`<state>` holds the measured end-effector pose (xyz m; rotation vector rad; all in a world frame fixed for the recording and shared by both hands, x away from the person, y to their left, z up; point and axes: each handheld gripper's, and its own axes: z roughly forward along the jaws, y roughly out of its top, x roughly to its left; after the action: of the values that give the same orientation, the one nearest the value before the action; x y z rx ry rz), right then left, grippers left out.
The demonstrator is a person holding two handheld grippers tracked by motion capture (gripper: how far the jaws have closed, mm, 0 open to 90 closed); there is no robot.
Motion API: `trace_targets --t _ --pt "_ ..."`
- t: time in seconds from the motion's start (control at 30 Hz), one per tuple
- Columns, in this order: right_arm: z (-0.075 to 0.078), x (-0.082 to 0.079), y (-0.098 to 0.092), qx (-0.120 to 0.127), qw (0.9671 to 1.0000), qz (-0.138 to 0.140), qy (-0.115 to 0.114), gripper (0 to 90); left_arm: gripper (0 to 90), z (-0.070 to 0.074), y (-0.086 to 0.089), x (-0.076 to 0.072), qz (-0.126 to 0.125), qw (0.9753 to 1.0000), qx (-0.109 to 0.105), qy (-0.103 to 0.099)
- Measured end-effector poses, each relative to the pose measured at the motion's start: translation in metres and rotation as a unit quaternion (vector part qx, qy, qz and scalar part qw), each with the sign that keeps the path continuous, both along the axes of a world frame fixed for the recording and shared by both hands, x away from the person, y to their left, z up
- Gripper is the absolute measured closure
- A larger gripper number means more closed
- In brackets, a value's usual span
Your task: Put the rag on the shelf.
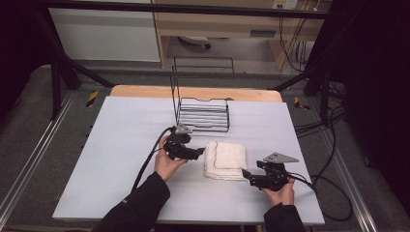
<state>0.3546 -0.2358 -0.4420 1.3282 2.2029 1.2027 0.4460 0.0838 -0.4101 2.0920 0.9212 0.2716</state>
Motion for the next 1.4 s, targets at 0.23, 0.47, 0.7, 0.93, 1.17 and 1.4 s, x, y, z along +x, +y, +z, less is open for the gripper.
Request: trace_targets --t 0.23,0.47,0.7,0.93,1.17,1.4 --pt "-0.001 -0.001 -0.002 0.013 0.9999 -0.006 0.002 21.4 42.5 -0.015 -0.039 0.030 0.002 0.9991 0.041 0.009" --pt "-0.004 0.000 0.002 0.006 0.9999 -0.007 0.011 26.6 55.4 -0.033 -0.045 0.048 -0.001 0.9987 0.020 0.048" --pt "-0.011 0.006 0.010 -0.009 0.9994 -0.019 0.027 35.2 71.3 -0.035 -0.046 0.047 -0.020 0.9978 0.009 0.063" --pt "-0.013 0.008 0.016 -0.002 0.9987 -0.013 0.050 59.6 83.4 -0.031 -0.045 0.042 -0.018 0.9974 0.019 0.068" --pt "-0.010 0.014 0.015 0.026 0.9961 -0.011 0.084 79.6 84.2 -0.025 -0.030 0.028 -0.008 0.9976 0.022 0.065" --pt "-0.005 0.025 0.023 0.011 0.9973 0.005 0.072 81.6 84.2 -0.021 0.000 0.001 -0.001 0.9982 0.010 0.060"
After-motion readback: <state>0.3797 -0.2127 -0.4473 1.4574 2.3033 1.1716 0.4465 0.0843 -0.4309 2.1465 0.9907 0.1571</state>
